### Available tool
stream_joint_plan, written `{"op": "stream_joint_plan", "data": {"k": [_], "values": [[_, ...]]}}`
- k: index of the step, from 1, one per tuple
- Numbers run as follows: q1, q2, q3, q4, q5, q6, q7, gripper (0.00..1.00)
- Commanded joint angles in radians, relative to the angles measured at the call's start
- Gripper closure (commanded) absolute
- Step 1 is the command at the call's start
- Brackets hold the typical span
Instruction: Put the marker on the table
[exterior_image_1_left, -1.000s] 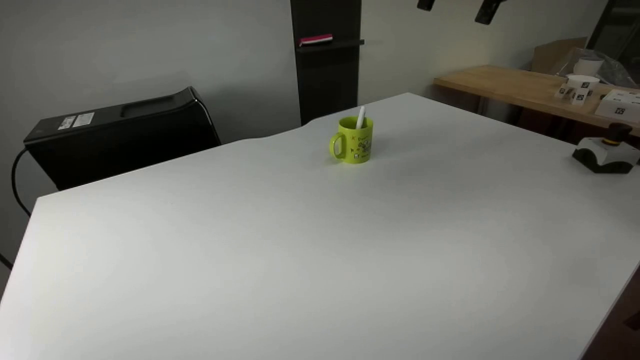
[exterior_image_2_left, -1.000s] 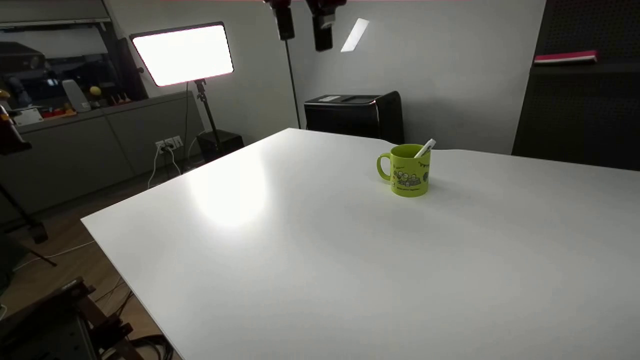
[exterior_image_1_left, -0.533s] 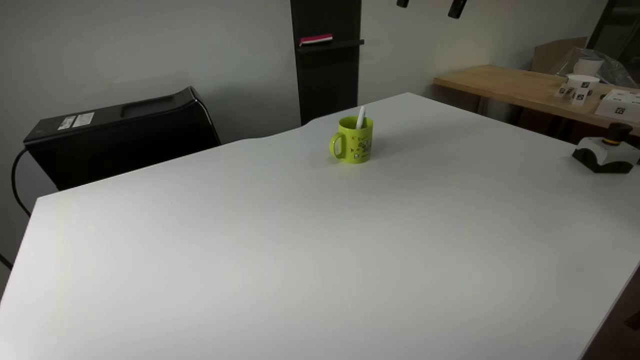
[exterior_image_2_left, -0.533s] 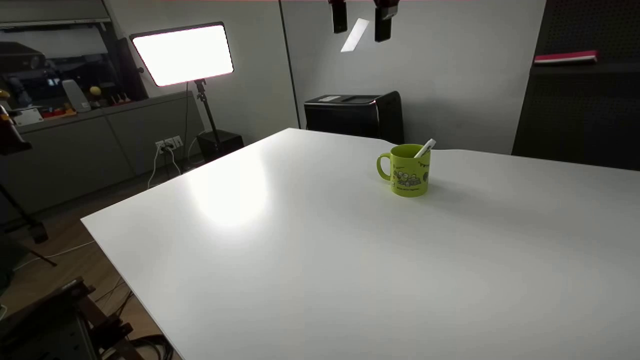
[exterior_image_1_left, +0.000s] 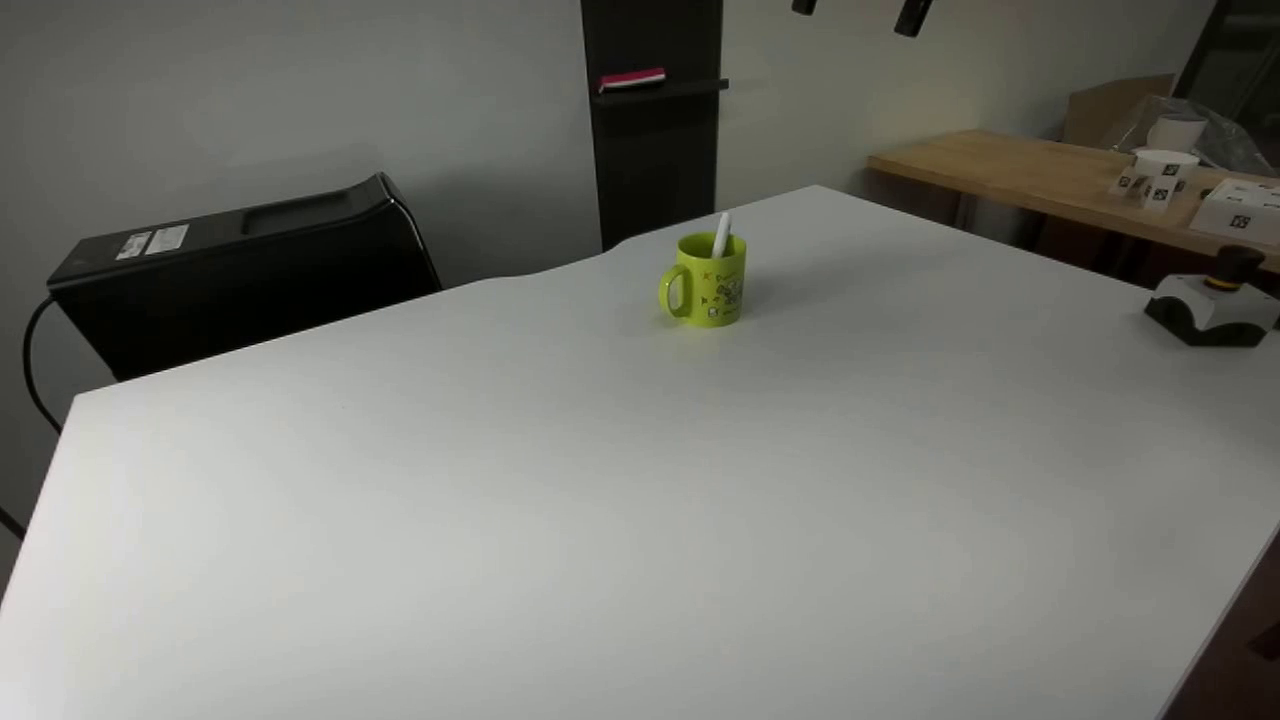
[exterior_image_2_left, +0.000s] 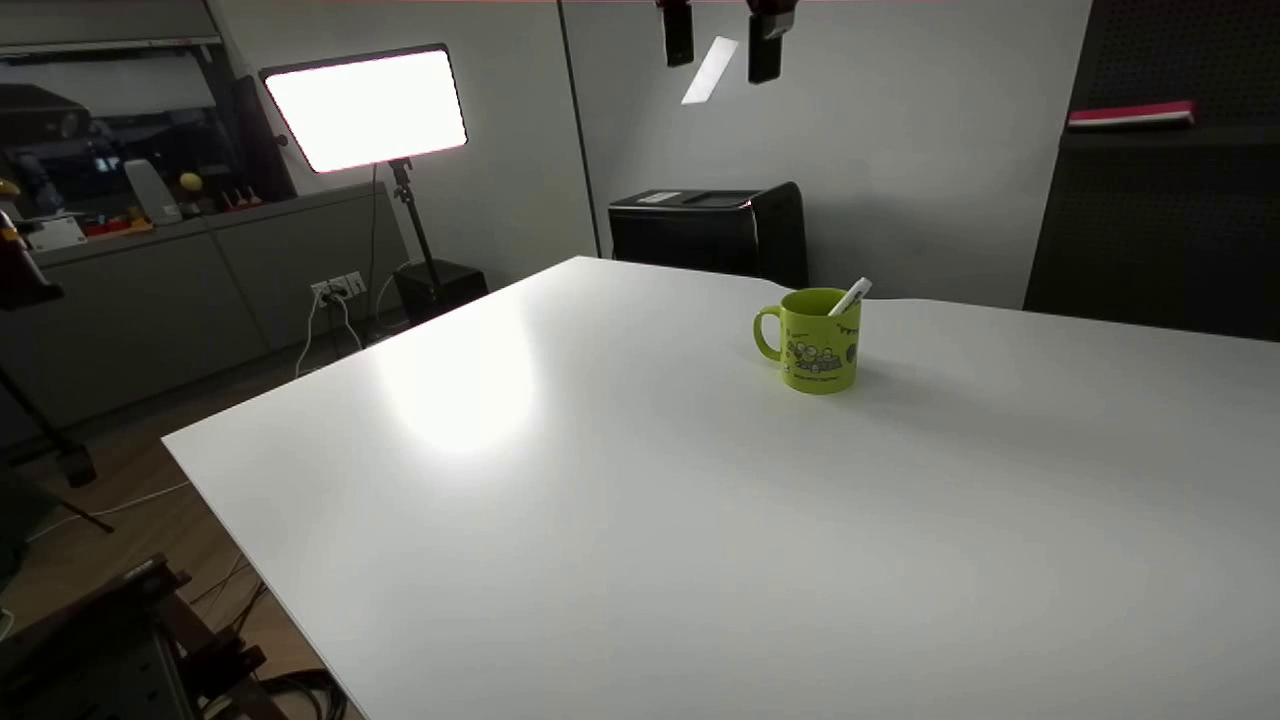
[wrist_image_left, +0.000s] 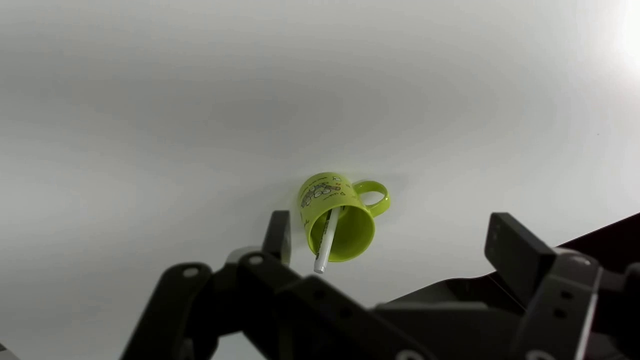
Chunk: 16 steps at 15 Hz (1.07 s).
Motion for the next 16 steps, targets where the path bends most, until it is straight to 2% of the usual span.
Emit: {"op": "stream_joint_plan", "data": {"k": [1,4,8,16], "values": [[0.000,0.025,-0.003,0.021,0.015,-0.009,-0.002,0.00],[-0.004,0.075,-0.008,0.040,0.008,0.029,0.015,0.00],[-0.020,0.203,-0.023,0.125,0.013,0.042,0.021,0.00],[-0.027,0.499,-0.046,0.446,-0.020,0.099,0.095,0.00]]}}
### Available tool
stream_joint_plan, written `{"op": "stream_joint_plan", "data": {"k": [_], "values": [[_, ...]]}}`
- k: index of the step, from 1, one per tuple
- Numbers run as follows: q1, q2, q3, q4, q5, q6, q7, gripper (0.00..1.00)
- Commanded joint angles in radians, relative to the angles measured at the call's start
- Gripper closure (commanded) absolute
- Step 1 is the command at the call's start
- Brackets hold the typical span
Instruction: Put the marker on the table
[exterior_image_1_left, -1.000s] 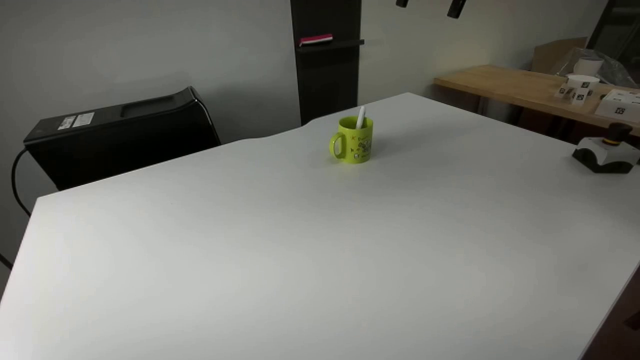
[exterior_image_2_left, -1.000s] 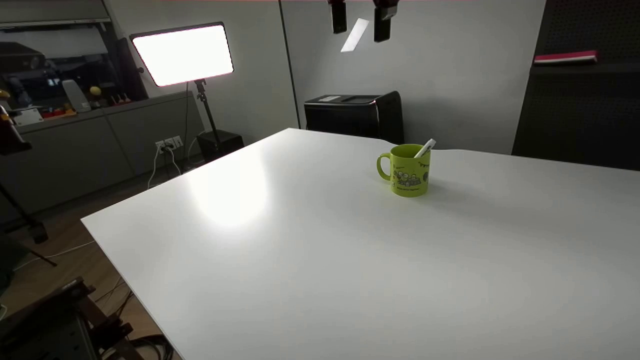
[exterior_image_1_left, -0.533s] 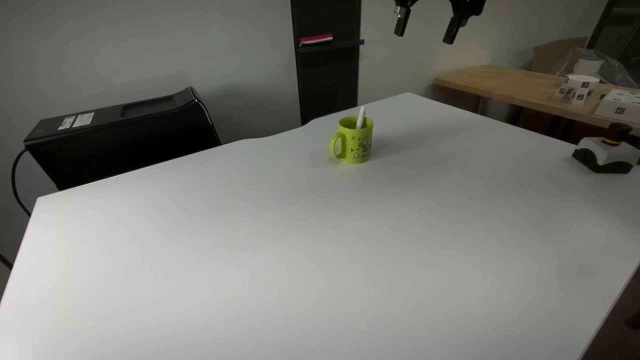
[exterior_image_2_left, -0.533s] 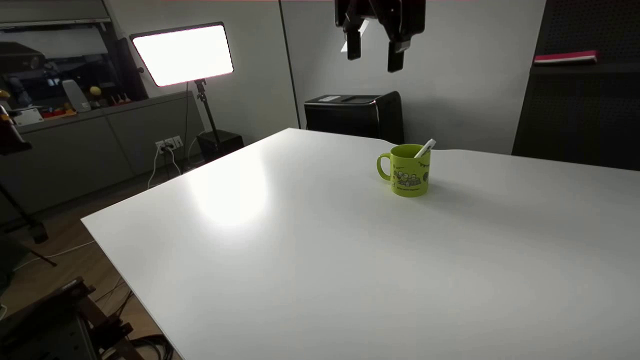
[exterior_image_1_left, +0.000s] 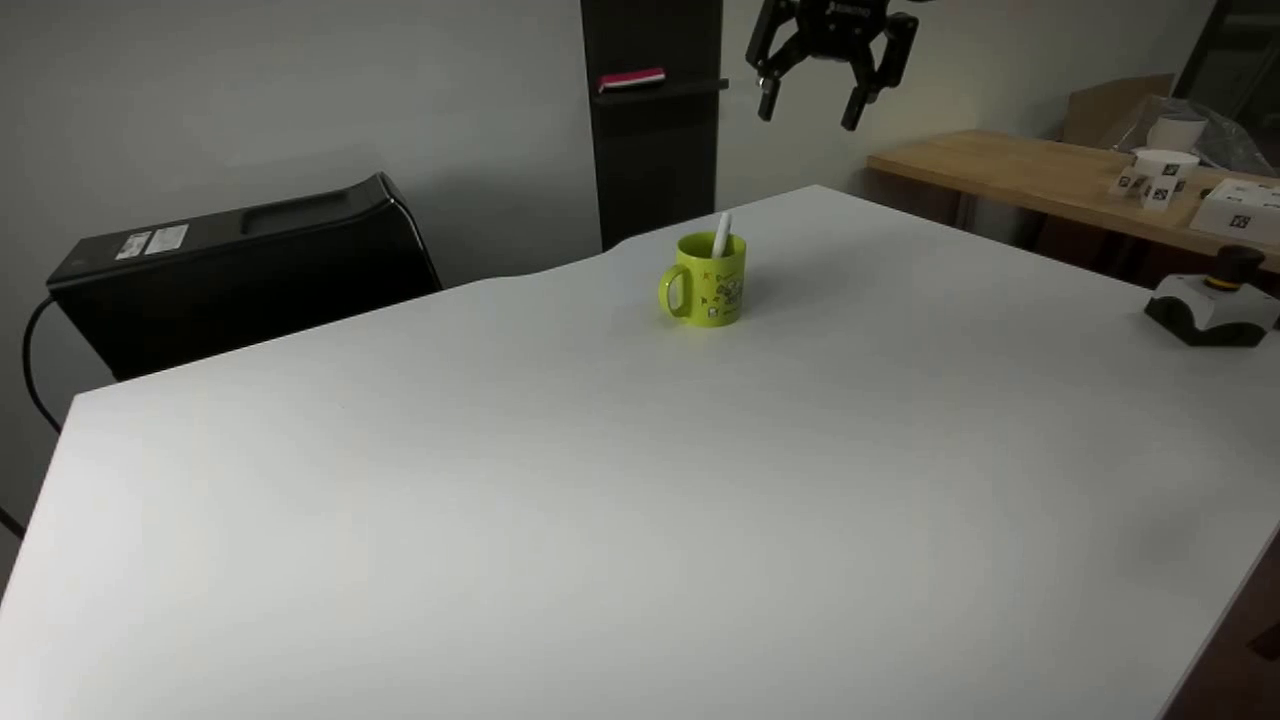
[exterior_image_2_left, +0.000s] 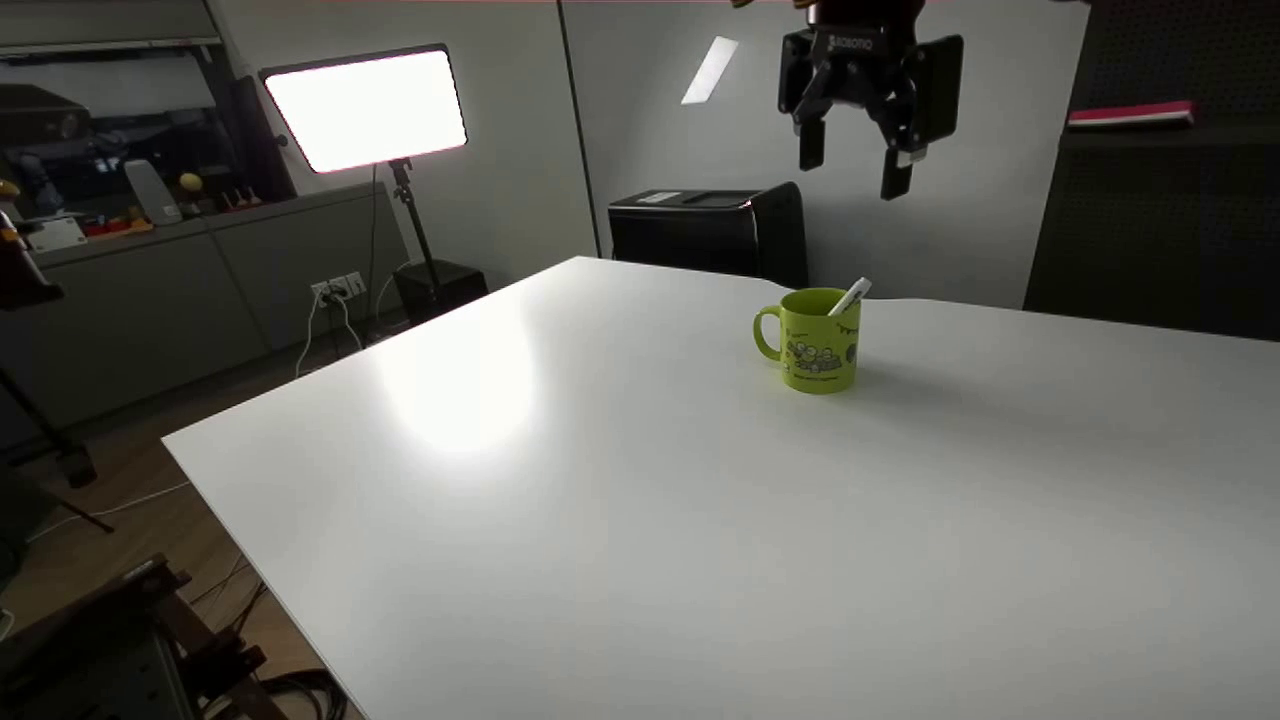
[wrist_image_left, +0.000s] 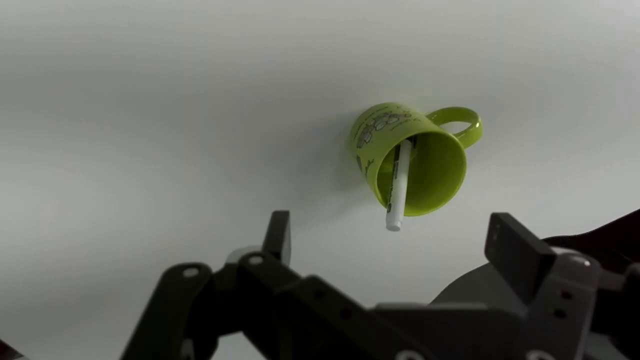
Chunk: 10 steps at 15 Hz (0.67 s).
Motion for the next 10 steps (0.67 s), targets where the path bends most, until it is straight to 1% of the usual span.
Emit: {"op": "stream_joint_plan", "data": {"k": [1,5,10], "values": [[0.008,0.149,-0.006,0.213,-0.023,-0.023,0.075,0.00],[0.016,0.279,-0.001,0.400,-0.033,-0.064,0.102,0.00],[0.020,0.435,-0.004,0.585,-0.046,-0.128,0.128,0.00]]}}
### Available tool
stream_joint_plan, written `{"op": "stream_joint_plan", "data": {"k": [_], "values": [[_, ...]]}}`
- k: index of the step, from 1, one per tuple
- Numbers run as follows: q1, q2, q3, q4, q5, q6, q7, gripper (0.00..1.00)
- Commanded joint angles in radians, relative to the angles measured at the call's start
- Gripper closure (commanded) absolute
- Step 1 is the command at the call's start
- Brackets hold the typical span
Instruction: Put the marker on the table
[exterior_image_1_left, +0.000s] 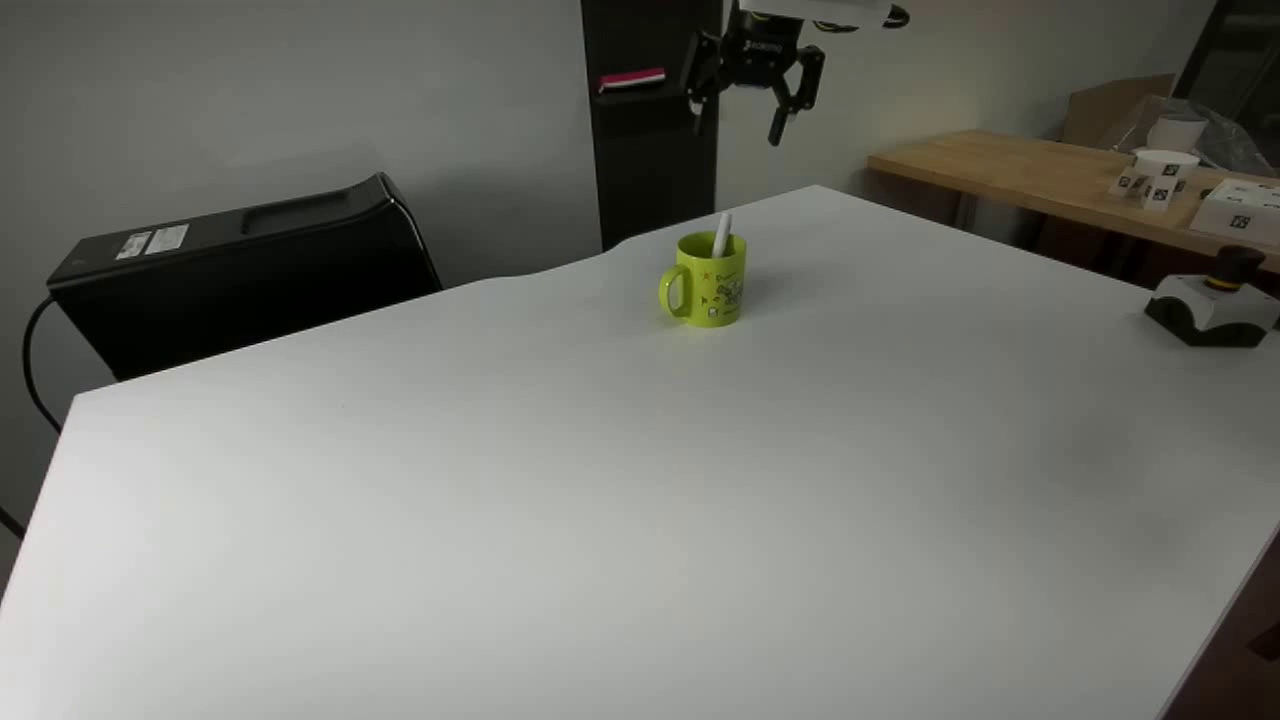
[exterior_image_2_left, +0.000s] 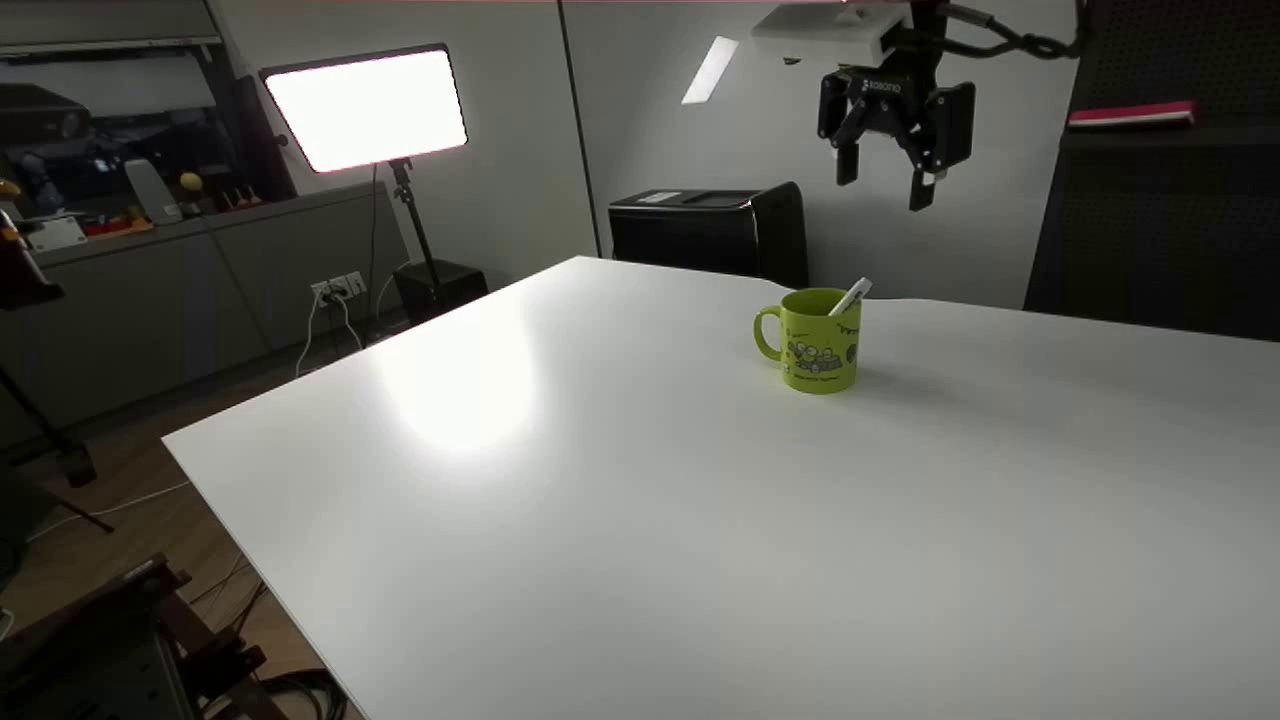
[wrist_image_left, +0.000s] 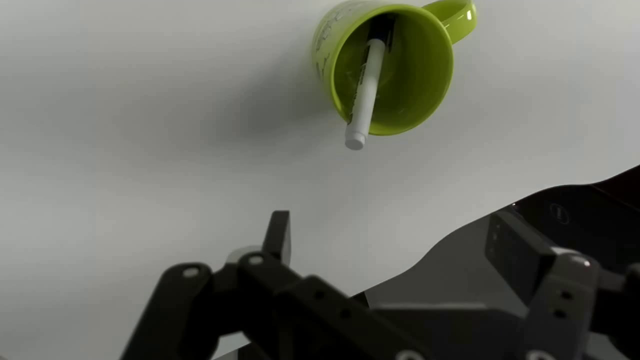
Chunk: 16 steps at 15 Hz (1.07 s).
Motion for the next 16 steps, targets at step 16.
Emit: {"op": "stream_joint_plan", "data": {"k": [16], "values": [[0.001,0.164,-0.006,0.196,-0.022,-0.167,0.105,0.00]]}}
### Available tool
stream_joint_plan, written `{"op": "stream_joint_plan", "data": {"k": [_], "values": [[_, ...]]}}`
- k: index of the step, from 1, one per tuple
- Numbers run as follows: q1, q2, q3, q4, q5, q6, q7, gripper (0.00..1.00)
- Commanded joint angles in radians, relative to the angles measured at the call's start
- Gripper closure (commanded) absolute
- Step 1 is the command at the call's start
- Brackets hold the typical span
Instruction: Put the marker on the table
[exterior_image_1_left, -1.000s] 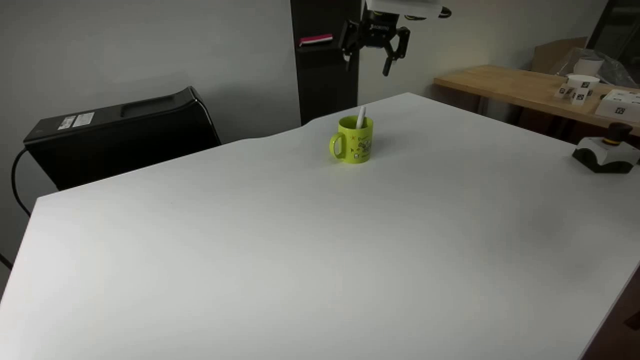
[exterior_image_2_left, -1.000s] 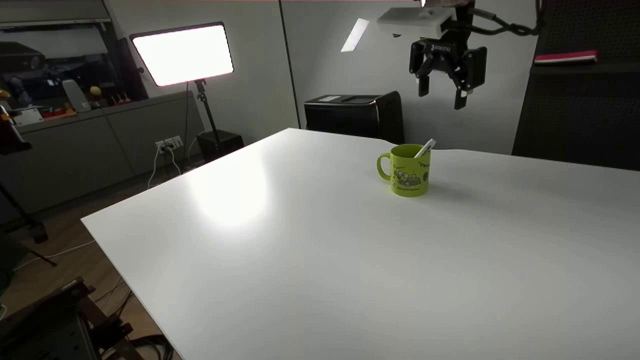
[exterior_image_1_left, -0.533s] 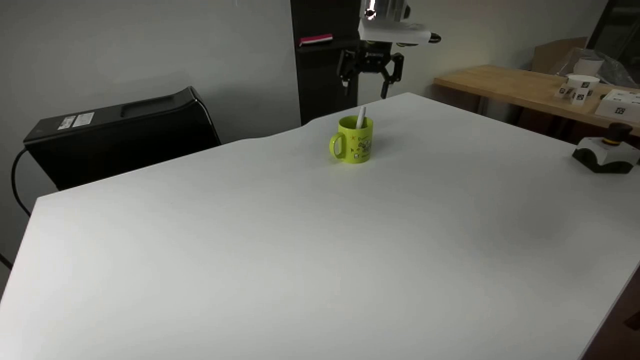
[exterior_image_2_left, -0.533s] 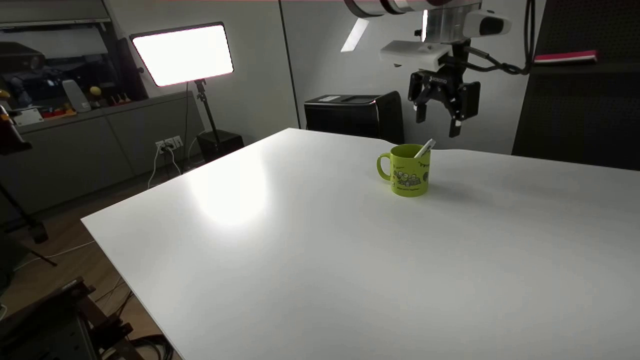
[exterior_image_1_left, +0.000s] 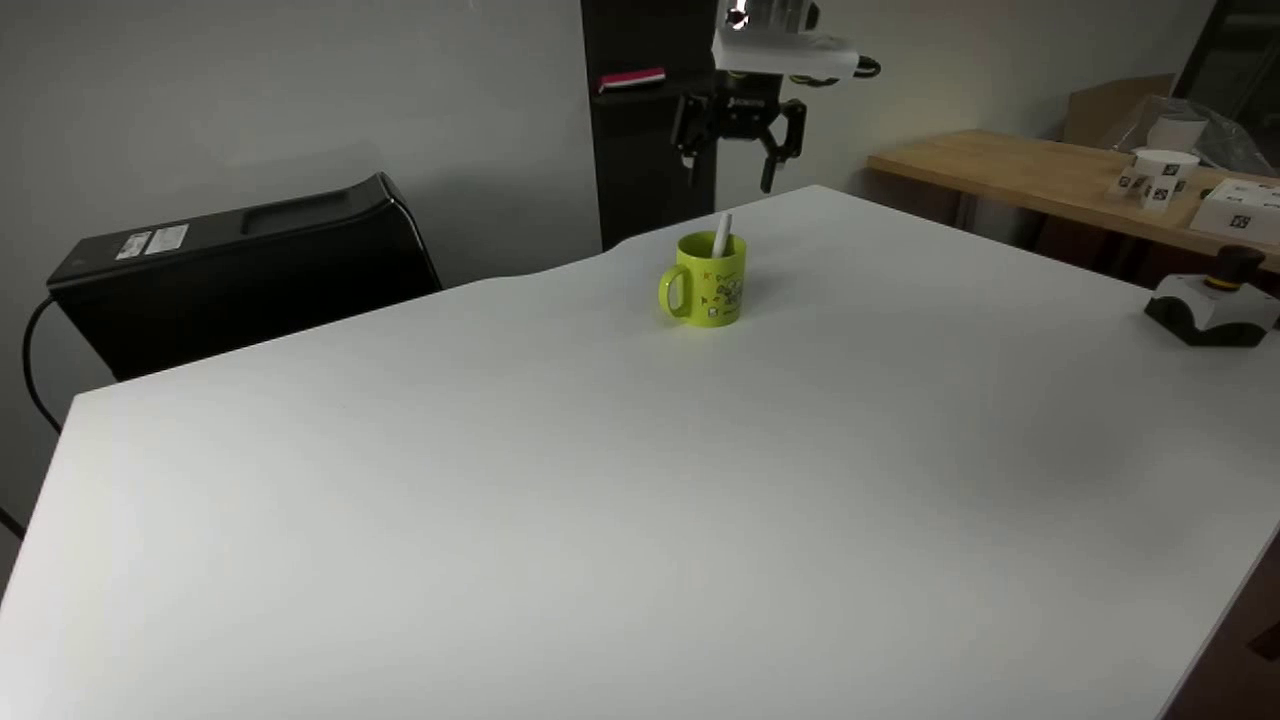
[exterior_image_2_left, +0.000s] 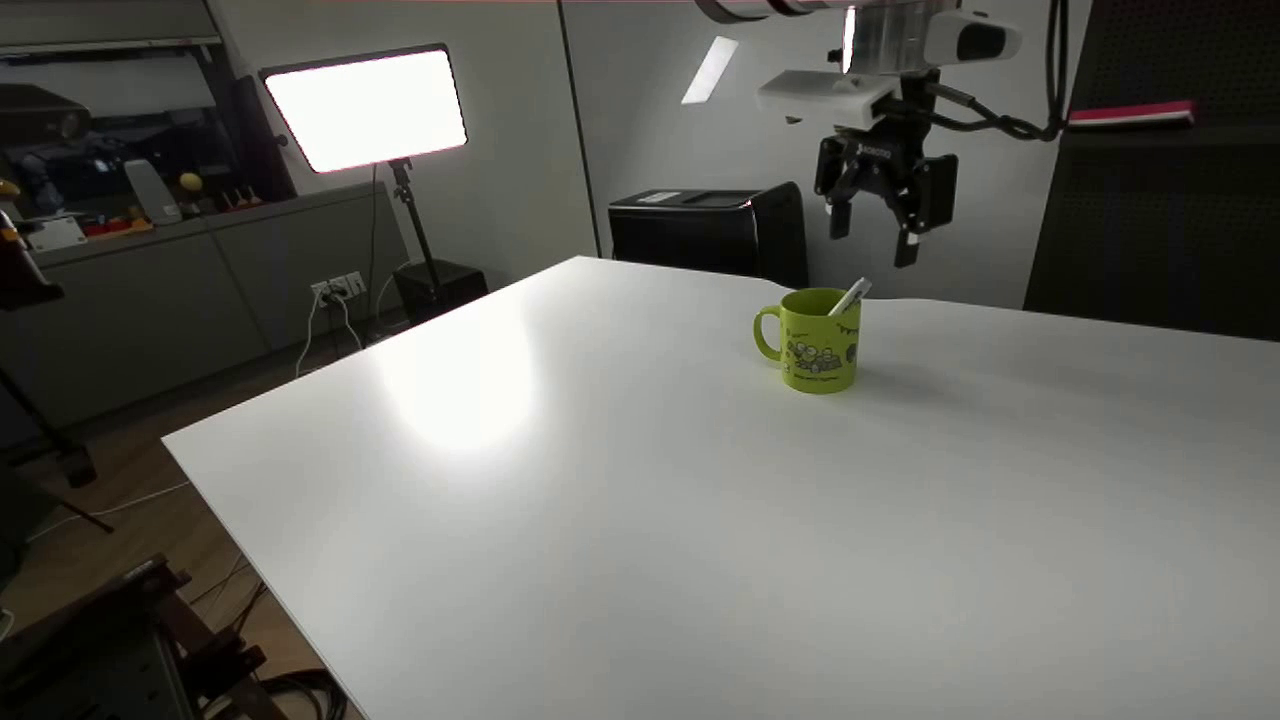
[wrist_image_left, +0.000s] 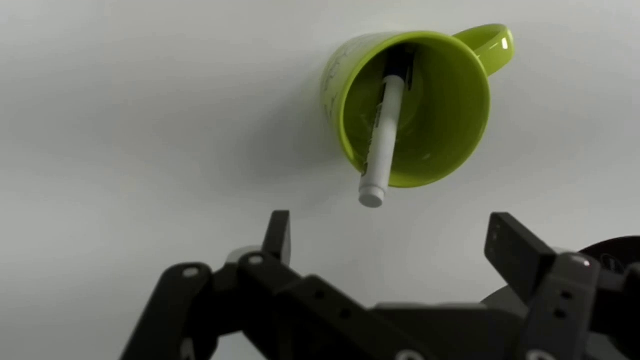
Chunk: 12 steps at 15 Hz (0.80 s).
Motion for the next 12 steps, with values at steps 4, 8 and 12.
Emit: {"op": "stream_joint_plan", "data": {"k": [4,8,12], "values": [[0.001,-0.015,-0.007,-0.028,-0.007,-0.013,0.050,0.00],[0.000,-0.022,-0.005,-0.054,-0.003,-0.005,0.055,0.00],[-0.001,-0.026,-0.005,-0.075,0.000,-0.002,0.055,0.00]]}}
